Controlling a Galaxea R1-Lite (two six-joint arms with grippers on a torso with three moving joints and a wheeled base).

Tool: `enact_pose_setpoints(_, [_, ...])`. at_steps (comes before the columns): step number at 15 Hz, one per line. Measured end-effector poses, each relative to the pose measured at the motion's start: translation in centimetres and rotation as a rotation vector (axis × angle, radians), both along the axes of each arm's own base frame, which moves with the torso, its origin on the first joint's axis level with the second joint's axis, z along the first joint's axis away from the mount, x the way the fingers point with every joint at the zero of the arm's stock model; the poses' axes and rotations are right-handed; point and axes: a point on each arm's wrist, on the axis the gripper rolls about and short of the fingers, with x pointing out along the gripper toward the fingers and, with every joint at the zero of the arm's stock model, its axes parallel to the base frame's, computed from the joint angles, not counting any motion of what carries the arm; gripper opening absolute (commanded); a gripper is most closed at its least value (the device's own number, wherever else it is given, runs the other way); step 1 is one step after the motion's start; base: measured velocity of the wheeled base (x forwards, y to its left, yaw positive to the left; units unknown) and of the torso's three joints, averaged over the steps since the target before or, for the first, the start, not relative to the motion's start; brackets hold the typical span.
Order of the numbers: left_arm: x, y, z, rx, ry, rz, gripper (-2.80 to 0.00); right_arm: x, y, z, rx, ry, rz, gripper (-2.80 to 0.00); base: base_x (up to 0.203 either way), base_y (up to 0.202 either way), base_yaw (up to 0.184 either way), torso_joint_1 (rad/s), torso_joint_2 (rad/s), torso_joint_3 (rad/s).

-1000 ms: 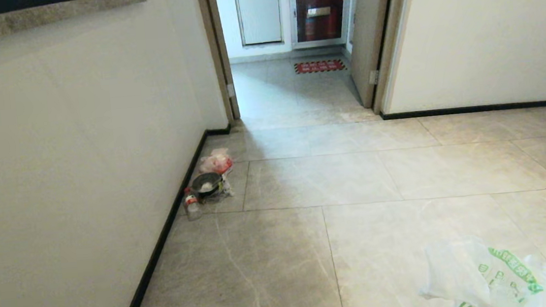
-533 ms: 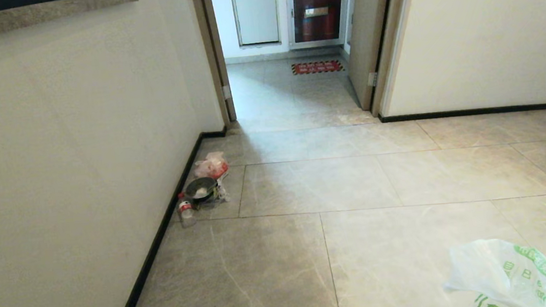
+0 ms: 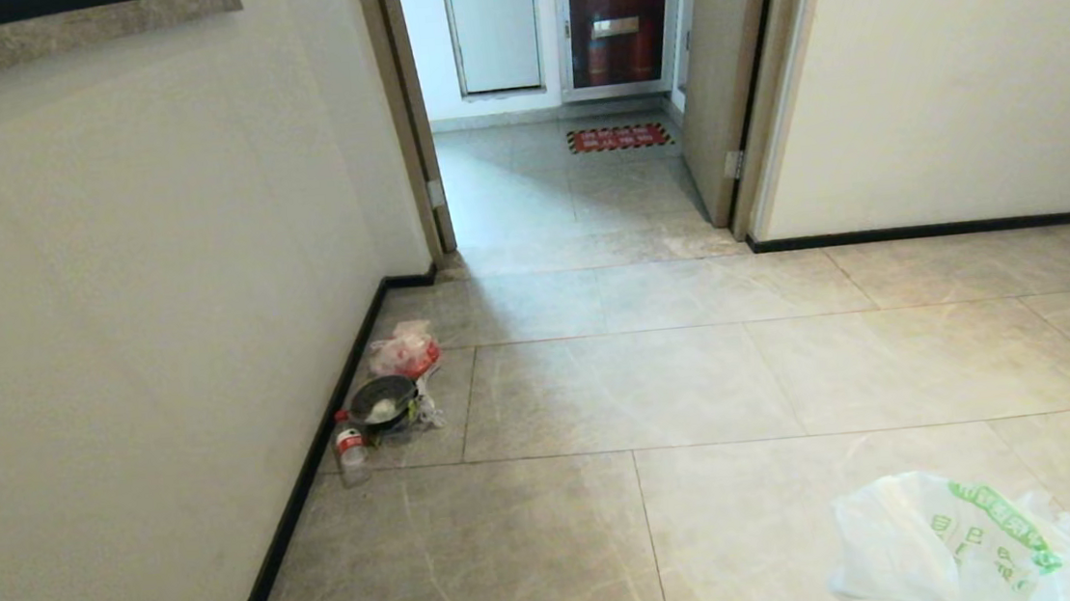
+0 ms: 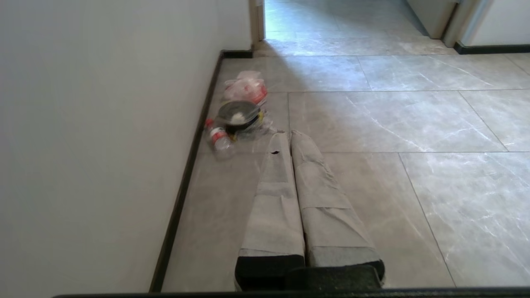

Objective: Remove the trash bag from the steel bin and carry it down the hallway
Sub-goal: Put the trash bag at the door

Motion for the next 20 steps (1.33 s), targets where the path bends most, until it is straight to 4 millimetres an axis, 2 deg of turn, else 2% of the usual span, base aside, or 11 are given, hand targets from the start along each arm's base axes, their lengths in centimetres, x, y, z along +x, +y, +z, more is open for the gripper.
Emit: enact_pose_setpoints(20, [0.0,0.0,0.0,0.0,0.0,0.0,-2.8,0.0,0.0,0.0,0.0,0.0,0.0,-2.8,0.182,0.0,-0.002,0.001,0.0,0.003])
